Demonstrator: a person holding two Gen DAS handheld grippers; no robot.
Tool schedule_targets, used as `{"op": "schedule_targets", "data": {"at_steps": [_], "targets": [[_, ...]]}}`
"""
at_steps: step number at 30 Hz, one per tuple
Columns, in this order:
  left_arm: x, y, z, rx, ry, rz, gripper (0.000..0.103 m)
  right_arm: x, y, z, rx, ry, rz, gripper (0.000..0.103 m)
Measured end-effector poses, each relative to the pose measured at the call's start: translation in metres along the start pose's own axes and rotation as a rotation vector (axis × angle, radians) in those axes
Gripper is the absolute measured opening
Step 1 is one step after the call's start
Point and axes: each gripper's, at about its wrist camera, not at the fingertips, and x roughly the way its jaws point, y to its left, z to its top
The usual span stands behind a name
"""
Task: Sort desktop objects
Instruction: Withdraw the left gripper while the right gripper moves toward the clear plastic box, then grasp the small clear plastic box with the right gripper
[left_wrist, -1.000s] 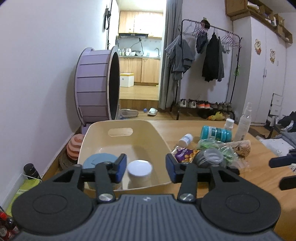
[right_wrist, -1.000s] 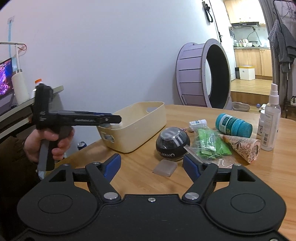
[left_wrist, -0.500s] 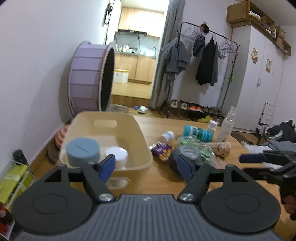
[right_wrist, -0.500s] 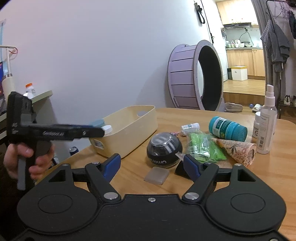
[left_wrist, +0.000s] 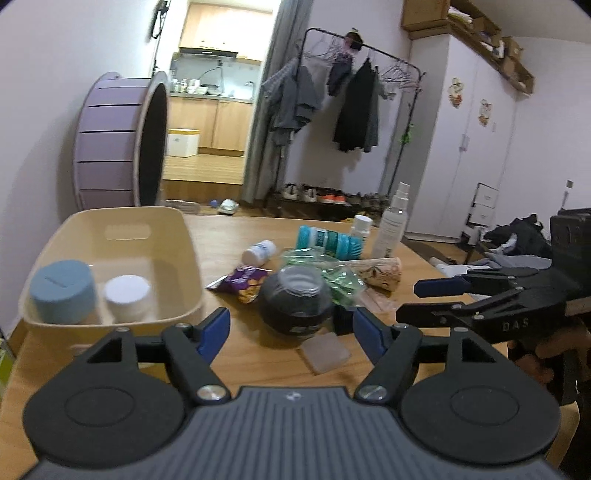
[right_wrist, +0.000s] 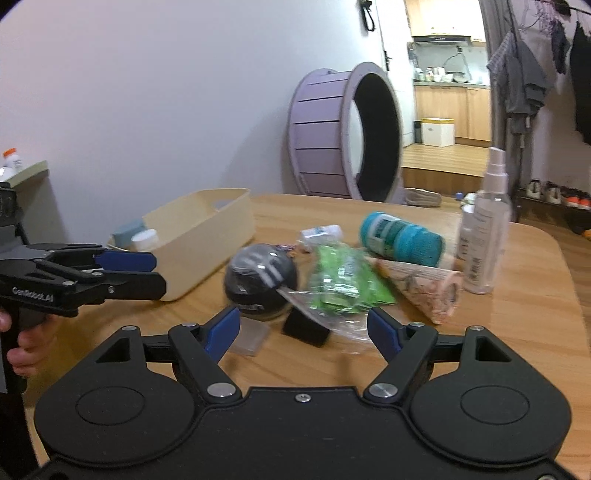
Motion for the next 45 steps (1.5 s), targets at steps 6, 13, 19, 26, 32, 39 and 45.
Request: {"op": "schedule_targets", "data": {"at_steps": [6, 13, 19, 26, 32, 39, 45], "targets": [[0.006, 0.000, -0.007, 0.023, 0.003, -0.038, 0.073, -0.001, -0.001, 0.001, -0.001, -0.014, -0.031, 0.075], [-0.002, 0.004, -0.007, 0.027, -0.001, -0.034, 0.073, 0.013, 0.009, 0.007, -0.031, -0.013, 0.001, 0.075], [-0.016, 0.007, -0.007, 0.024, -0.016, -0.036, 0.073, 0.028, 0.027, 0.016, -0.118, -0.007, 0.053, 0.075], [-0.028, 0.018, -0.007, -0.008, -0.026, -0.009, 0.073, 0.044, 0.037, 0.011, -0.137, 0.051, 0.096, 0.075], [-0.032, 0.015, -0.004, -0.027, -0.020, -0.001, 0.073, 0.047, 0.048, 0.001, -0.142, 0.115, 0.152, 0.057], [-0.032, 0.008, -0.007, 0.001, 0.000, -0.003, 0.073, 0.051, 0.054, -0.002, -0.143, 0.143, 0.148, 0.045], [-0.025, 0.009, -0.008, -0.007, -0.001, -0.011, 0.073, 0.062, 0.052, -0.002, -0.117, 0.152, 0.108, 0.049]]}}
